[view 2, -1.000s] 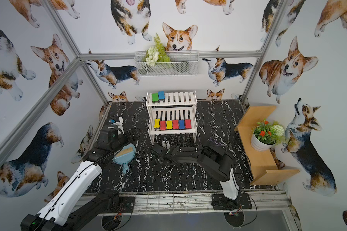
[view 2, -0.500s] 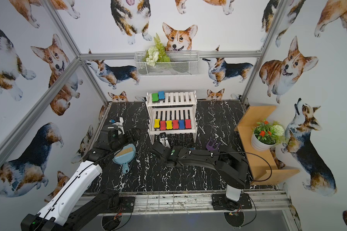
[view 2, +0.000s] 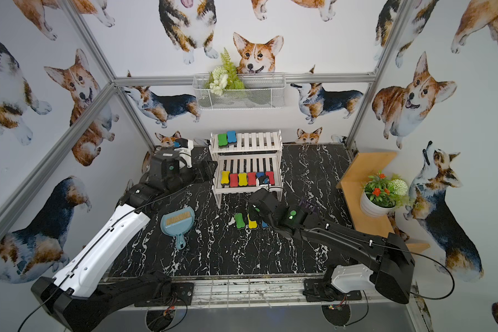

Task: Remove the whiteboard erasers from the shelf
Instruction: Place the whiteboard eraser at the center of the board, then move the whiteboard eraser to the shelf.

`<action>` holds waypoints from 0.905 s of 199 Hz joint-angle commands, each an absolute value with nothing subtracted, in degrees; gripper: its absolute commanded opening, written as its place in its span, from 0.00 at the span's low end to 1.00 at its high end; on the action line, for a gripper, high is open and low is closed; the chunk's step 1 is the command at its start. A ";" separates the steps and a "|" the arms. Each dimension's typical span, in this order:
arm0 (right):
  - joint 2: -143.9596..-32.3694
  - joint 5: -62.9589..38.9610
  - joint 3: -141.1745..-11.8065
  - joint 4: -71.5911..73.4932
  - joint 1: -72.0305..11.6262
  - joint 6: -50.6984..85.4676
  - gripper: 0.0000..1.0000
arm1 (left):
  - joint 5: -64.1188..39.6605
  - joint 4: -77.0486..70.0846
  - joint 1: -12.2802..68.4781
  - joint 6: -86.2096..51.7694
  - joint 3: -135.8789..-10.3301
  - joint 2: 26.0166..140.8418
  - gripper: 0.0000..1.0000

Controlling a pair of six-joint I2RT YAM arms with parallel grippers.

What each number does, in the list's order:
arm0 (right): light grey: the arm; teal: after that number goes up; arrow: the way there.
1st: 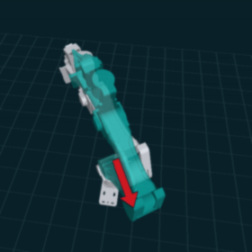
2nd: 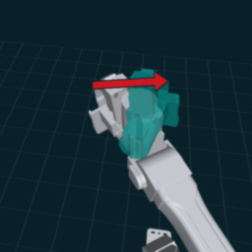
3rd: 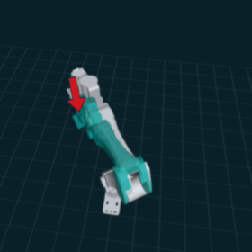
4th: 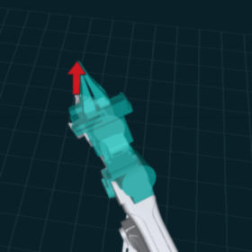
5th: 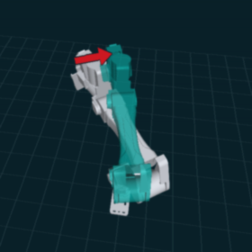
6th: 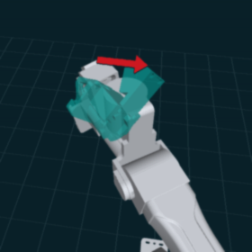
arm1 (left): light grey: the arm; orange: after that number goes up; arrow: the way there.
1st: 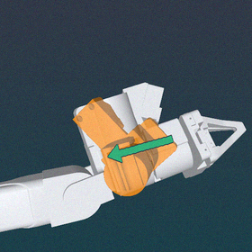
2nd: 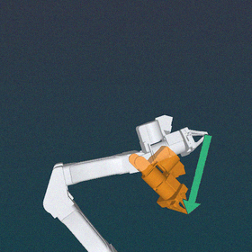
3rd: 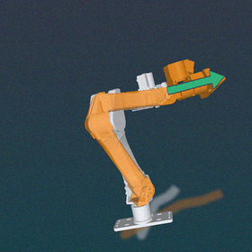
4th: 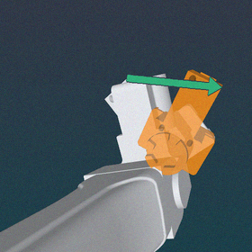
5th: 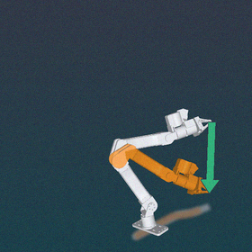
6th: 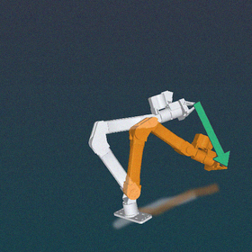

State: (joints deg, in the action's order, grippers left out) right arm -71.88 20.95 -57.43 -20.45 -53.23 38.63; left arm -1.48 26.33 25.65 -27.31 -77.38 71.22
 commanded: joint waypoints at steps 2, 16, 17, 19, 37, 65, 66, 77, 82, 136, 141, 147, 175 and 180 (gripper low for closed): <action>-71.36 20.91 -58.82 -23.42 -52.64 36.59 0.50 | 1.52 33.22 26.90 -23.72 -86.26 77.07 0.74; -71.25 21.71 -59.50 -24.16 -52.17 36.21 0.50 | 0.86 35.34 26.89 -23.15 -92.78 81.87 0.70; -71.22 21.75 -59.59 -24.17 -52.14 36.21 0.50 | 0.74 35.47 26.89 -23.13 -93.15 82.20 0.70; -71.20 21.74 -59.61 -24.17 -52.06 36.12 0.50 | 0.65 35.81 26.89 -23.05 -94.30 82.97 0.70; -70.50 21.78 -59.35 -24.26 -51.29 36.17 0.51 | 0.75 38.14 26.90 -22.14 -102.33 88.76 0.68; -69.13 22.07 -58.32 -24.99 -50.37 36.41 0.51 | -1.67 39.96 26.72 -21.27 -112.33 97.11 0.68; -69.02 22.06 -58.30 -25.02 -50.32 36.44 0.51 | -1.71 40.02 26.72 -21.27 -112.59 97.33 0.68; -68.27 22.30 -57.77 -25.05 -49.89 36.64 0.51 | -2.17 41.09 26.51 -21.44 -115.64 100.18 0.68; -68.04 22.29 -57.52 -25.05 -49.69 36.64 0.51 | -2.60 41.44 26.33 -21.59 -116.80 101.16 0.68; -66.11 22.41 -56.53 -25.33 -48.43 37.00 0.51 | -2.41 40.69 25.32 -23.08 -118.49 105.98 0.68; -66.09 22.45 -56.58 -25.31 -48.35 37.00 0.51 | -2.13 40.64 25.19 -23.03 -118.29 106.07 0.68; -66.02 22.52 -56.51 -25.31 -48.34 36.96 0.51 | -2.23 40.38 24.99 -23.03 -117.96 106.04 0.68; -65.96 22.85 -56.60 -25.27 -48.12 37.02 0.51 | -2.37 39.27 24.46 -23.23 -116.06 106.17 0.67; -65.97 22.94 -56.53 -25.31 -48.11 37.00 0.51 | -2.31 39.01 24.39 -23.20 -115.74 106.19 0.67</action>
